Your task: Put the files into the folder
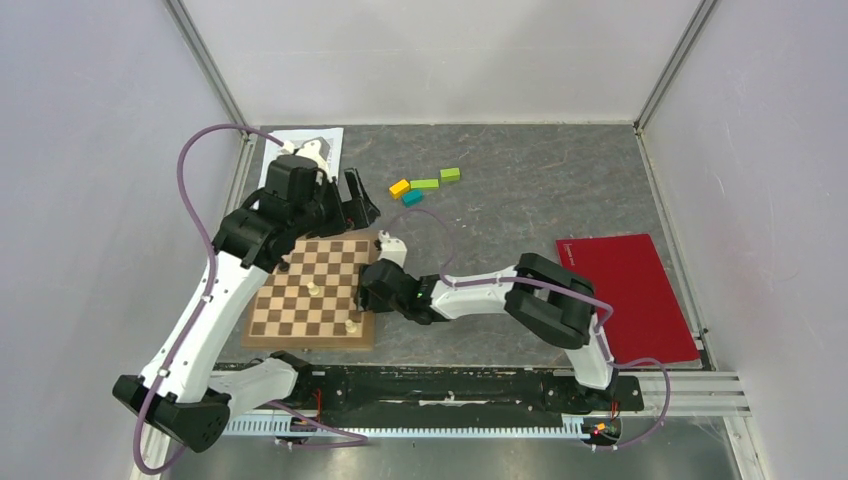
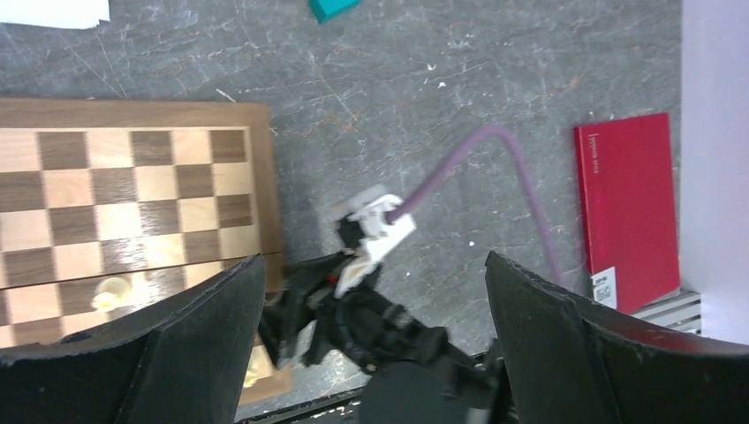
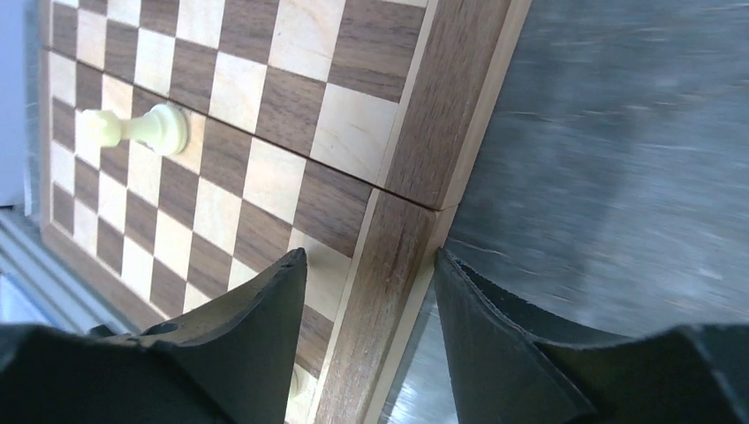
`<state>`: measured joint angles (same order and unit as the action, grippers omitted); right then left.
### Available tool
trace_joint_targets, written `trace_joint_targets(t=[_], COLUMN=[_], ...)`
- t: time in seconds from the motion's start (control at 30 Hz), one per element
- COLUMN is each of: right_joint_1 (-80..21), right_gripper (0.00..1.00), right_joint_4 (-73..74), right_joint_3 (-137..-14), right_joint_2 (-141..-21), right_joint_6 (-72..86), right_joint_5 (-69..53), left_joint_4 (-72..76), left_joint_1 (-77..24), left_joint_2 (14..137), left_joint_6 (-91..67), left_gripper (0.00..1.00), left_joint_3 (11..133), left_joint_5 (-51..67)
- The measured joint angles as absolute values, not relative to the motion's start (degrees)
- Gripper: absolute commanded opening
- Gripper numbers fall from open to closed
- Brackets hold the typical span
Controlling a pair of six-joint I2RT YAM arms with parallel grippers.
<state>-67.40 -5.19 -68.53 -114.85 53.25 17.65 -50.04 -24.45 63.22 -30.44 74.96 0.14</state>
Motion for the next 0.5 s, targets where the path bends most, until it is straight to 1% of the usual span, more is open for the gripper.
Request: trace_joint_targets(t=[0.3,0.5], right_joint_1=[-69.56,-69.82], right_gripper=[0.58,0.58], right_joint_4=[-6.35,-11.99], right_joint_3=[-82.17,-88.16], right_joint_2=[-125.10,-131.04], right_joint_6=[54.68,54.61], right_joint_5=[14.63,11.27], left_joint_4=[-51.94,-53.34], left_joint_1=[-24.45,-24.45], left_joint_2=[60.88,59.92], left_joint_6=[-30.44,-30.44], left_gripper=[1.00,1.00], left_joint_3=[80.47,81.08], left_joint_5=[0.34,0.34])
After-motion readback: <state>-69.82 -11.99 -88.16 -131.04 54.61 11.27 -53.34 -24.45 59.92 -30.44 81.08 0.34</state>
